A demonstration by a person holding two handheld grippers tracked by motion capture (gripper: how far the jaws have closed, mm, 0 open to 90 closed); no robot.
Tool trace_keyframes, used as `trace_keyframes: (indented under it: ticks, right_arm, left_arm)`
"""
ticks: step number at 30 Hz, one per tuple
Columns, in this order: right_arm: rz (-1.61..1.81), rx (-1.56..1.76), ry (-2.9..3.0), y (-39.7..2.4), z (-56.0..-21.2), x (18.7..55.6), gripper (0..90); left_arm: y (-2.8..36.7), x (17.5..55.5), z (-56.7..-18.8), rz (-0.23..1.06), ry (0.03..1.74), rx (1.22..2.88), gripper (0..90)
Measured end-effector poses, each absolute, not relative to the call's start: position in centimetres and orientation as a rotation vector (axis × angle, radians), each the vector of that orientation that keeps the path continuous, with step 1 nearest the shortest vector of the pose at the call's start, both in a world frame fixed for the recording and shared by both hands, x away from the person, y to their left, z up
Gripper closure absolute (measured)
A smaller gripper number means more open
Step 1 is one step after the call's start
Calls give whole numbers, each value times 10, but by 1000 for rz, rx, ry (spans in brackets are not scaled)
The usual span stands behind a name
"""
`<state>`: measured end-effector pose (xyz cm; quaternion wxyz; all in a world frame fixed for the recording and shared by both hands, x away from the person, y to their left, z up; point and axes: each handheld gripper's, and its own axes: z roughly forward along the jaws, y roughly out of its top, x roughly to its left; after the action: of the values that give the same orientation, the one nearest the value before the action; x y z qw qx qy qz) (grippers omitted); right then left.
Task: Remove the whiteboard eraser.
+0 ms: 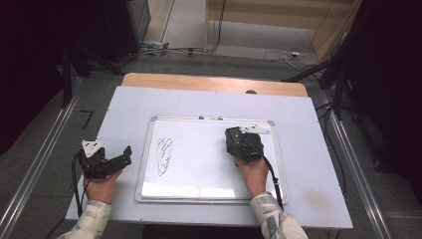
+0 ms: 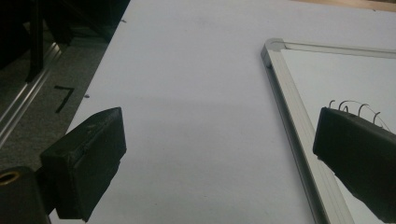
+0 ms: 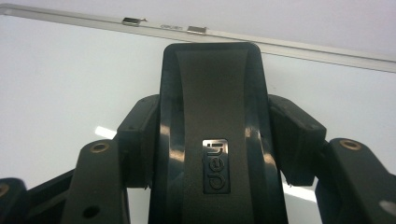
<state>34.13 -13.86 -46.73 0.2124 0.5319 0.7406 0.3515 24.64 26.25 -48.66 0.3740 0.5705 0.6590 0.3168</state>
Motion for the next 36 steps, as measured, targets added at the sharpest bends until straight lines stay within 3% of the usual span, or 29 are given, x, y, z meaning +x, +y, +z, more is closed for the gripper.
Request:
trace_keyframes:
  ticks: [36]
  right_arm:
    - [1025, 1367, 2178, -77, -468, 332, 386]
  left_arm:
    - [265, 246, -486, 806, 1684, 1445, 33]
